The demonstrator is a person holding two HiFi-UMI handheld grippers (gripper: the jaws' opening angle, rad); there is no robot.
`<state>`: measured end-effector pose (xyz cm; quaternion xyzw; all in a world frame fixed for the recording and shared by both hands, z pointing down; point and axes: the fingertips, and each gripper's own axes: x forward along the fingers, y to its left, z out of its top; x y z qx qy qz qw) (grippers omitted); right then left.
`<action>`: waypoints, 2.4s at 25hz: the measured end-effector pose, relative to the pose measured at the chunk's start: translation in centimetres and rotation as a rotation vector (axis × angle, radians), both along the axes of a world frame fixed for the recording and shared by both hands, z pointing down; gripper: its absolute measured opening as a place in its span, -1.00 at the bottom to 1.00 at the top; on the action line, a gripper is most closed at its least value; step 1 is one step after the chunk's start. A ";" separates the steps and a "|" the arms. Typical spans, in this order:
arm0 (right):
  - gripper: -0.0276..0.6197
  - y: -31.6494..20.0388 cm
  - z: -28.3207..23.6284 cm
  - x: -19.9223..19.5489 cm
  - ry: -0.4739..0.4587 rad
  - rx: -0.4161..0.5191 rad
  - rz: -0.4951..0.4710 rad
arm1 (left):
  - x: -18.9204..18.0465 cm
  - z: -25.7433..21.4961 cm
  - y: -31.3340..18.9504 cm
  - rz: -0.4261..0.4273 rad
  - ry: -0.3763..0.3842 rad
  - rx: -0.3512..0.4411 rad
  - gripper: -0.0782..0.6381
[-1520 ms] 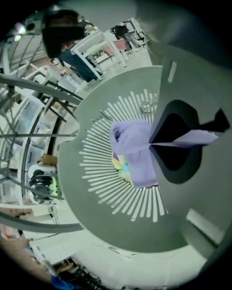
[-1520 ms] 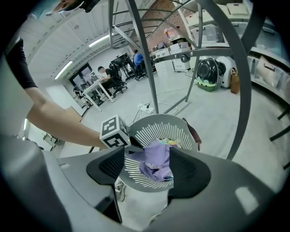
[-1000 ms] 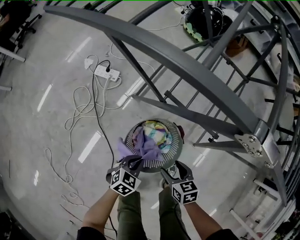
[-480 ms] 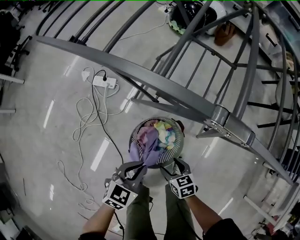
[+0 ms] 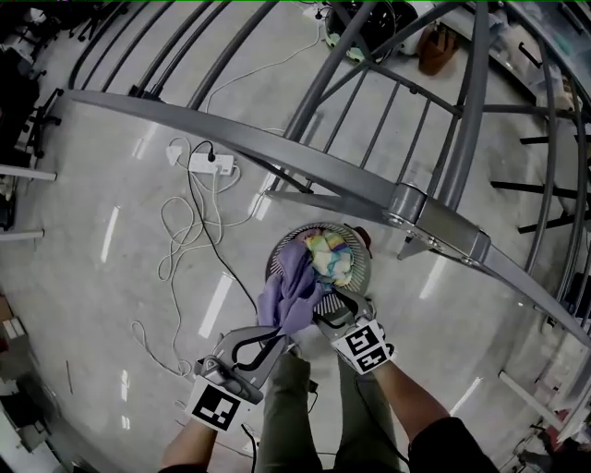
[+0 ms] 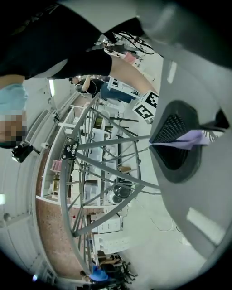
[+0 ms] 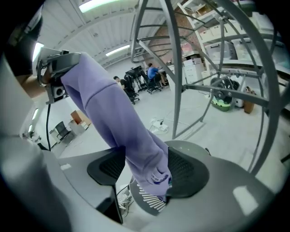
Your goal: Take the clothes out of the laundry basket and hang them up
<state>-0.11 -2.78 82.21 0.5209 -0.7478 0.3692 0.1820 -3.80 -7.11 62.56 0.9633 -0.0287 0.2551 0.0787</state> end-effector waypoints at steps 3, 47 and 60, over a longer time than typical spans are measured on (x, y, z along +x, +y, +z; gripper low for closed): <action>-0.29 -1.0 -1.1 -1.4 -0.001 0.054 -0.078 | 0.0 -0.2 0.5 -0.016 -0.010 -0.049 -0.76; -0.89 0.9 -38.9 0.8 0.017 0.466 -0.044 | 5.3 -16.1 4.9 0.229 -0.044 0.177 -0.69; -0.15 0.5 -39.0 3.9 -0.020 0.470 -0.025 | 1.8 -32.4 -1.3 0.028 0.127 0.391 -0.70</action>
